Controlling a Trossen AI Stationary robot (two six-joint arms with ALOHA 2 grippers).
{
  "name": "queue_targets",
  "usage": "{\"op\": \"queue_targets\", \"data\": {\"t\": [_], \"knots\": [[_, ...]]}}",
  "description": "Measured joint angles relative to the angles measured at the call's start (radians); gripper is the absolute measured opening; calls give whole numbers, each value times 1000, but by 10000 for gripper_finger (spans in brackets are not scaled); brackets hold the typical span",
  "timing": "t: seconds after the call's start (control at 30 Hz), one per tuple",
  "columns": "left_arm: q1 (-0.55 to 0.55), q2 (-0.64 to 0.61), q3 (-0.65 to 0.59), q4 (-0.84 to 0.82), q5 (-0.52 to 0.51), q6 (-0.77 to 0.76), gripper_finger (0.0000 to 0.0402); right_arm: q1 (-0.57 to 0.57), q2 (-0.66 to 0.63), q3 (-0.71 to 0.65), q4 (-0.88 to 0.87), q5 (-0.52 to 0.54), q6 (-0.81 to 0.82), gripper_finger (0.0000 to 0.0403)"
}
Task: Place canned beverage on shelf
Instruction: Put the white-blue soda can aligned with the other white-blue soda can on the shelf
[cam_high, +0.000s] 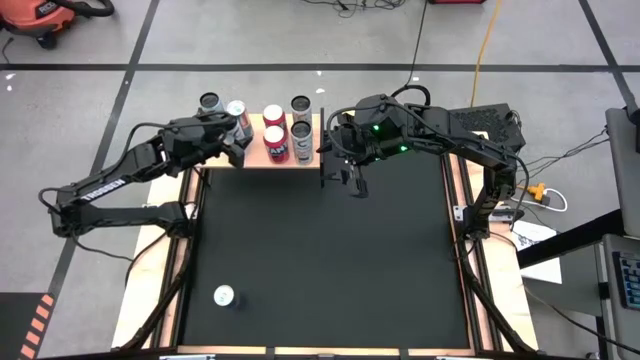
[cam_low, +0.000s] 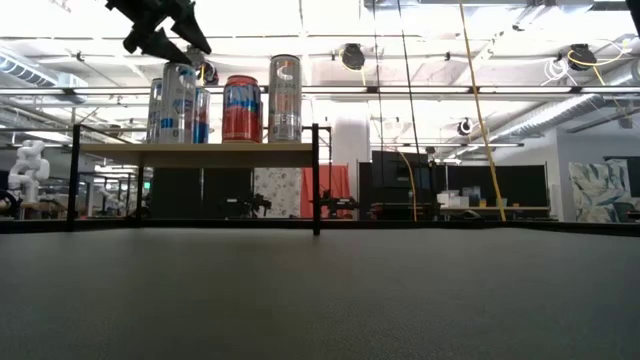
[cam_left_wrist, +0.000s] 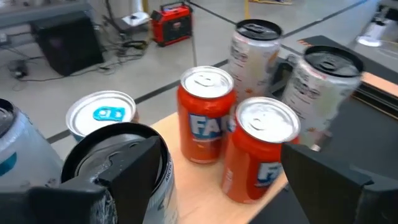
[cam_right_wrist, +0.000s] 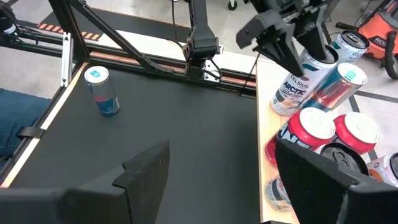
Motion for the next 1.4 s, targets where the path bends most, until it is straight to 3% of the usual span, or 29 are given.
{"op": "queue_targets", "data": {"t": [0.2,0.7,1.4], "knots": [[0,-42,0,-26,78,15,336,0,0,0,0,0,-6,270],[1,-105,0,-89,65,17,336,0,0,0,0,0,-7,270],[1,-53,0,-68,-60,17,336,0,0,0,0,0,-7,270]]}}
